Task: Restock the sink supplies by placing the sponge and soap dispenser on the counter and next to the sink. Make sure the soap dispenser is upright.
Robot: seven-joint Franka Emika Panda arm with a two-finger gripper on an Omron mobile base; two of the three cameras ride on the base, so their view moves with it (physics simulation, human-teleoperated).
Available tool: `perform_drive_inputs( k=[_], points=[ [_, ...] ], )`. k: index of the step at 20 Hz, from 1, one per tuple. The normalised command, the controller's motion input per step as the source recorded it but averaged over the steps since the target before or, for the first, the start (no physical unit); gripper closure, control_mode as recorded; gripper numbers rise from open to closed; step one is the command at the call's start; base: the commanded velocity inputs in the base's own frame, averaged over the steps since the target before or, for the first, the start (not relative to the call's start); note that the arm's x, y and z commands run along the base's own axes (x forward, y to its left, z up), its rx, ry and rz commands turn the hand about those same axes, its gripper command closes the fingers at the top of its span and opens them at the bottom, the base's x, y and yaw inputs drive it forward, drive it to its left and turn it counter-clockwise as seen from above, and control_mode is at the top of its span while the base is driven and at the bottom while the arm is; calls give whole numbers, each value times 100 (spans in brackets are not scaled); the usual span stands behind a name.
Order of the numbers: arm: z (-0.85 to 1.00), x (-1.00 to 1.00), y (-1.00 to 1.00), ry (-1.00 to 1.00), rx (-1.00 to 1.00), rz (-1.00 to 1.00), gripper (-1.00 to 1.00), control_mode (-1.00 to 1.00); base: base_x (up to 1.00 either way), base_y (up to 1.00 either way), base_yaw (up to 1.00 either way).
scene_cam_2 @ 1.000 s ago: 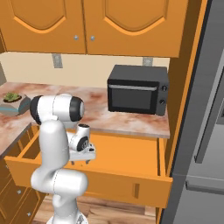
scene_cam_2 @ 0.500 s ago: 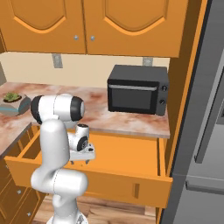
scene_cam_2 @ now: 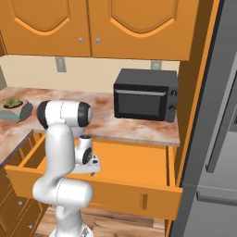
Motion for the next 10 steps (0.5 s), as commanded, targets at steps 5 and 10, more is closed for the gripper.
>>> perform_drive_inputs(
  k=[5,10],
  points=[
    [-12,-4,9,-1,-6,0,-100,-100,0,0,0],
    [-3,0,3,0,-5,0,-100,-100,0,0,0]
  ],
)
